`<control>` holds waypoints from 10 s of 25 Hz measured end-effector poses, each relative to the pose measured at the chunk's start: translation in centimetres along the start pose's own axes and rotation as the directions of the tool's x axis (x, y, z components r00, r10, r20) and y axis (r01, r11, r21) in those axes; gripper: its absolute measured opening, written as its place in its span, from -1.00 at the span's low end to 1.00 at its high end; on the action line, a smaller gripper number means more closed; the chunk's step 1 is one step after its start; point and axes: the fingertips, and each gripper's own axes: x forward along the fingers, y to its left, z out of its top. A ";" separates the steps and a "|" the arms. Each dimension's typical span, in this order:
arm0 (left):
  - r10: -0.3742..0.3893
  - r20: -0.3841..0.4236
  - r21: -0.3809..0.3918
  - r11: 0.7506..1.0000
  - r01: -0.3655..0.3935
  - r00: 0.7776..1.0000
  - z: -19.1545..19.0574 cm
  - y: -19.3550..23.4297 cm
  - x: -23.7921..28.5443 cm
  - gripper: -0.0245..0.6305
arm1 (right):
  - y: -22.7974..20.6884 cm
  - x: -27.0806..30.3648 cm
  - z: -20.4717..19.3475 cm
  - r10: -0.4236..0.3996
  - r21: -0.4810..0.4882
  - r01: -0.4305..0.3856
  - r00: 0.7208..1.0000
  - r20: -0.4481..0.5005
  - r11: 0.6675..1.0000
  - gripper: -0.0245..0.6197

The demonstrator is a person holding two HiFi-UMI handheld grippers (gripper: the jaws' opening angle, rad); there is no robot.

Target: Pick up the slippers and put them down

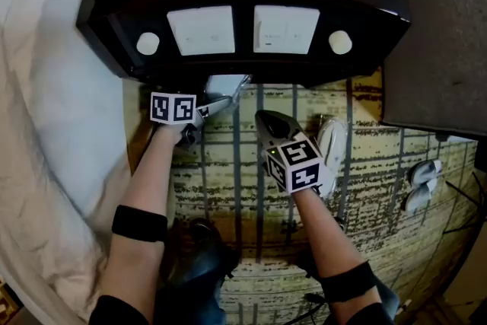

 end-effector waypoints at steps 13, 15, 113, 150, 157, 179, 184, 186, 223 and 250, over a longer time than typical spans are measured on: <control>-0.281 0.124 -0.050 0.956 0.289 0.952 0.4 -4.0 2.1 -0.52 | -1.1 1.6 -2.1 0.019 0.030 -0.020 1.000 0.012 0.999 -0.92; -0.302 0.140 -0.049 0.949 0.312 0.943 0.0 -4.4 2.1 -0.55 | -1.5 1.4 -2.9 0.014 0.041 -0.015 1.000 0.006 0.999 -0.92; 0.208 0.506 0.387 0.813 -0.436 0.837 7.9 -66.9 -53.0 -0.93 | 12.6 -63.9 32.4 -0.231 0.009 0.231 0.966 0.117 0.973 -0.92; 0.182 0.474 0.456 0.787 -0.417 0.862 9.5 -68.3 -50.7 -0.92 | 12.3 -63.8 31.4 -0.240 0.028 0.239 0.967 0.087 0.971 -0.92; 0.179 0.382 0.489 0.793 -0.363 0.906 8.7 -66.7 -47.8 -0.92 | 12.5 -60.8 30.7 -0.227 0.038 0.225 0.971 0.068 0.974 -0.92; 0.323 -0.125 0.414 0.876 -0.247 0.938 -11.4 -40.4 -18.2 0.58 | 1.3 -36.1 7.5 -0.272 0.192 0.281 0.960 -0.071 0.940 -0.92; 0.331 -0.197 0.397 0.888 -0.233 0.923 -15.8 -34.3 -9.0 0.65 | -2.5 -30.9 0.0 -0.292 0.212 0.304 0.952 -0.089 0.929 -0.92; 0.342 -0.214 0.385 0.891 -0.243 0.915 -17.6 -31.3 -5.6 0.69 | -3.6 -28.6 -3.2 -0.293 0.218 0.309 0.951 -0.103 0.926 -0.92; 0.270 -0.146 0.353 0.913 -0.205 0.952 -27.1 -12.9 11.2 -0.18 | -9.7 -11.3 -19.4 -0.285 0.232 0.302 0.953 -0.106 0.925 -0.92; 0.201 0.203 0.116 0.967 -0.227 0.958 -7.6 -10.0 1.7 -0.29 | -4.3 -7.6 -10.0 -0.200 0.138 0.201 0.980 -0.025 0.970 -0.92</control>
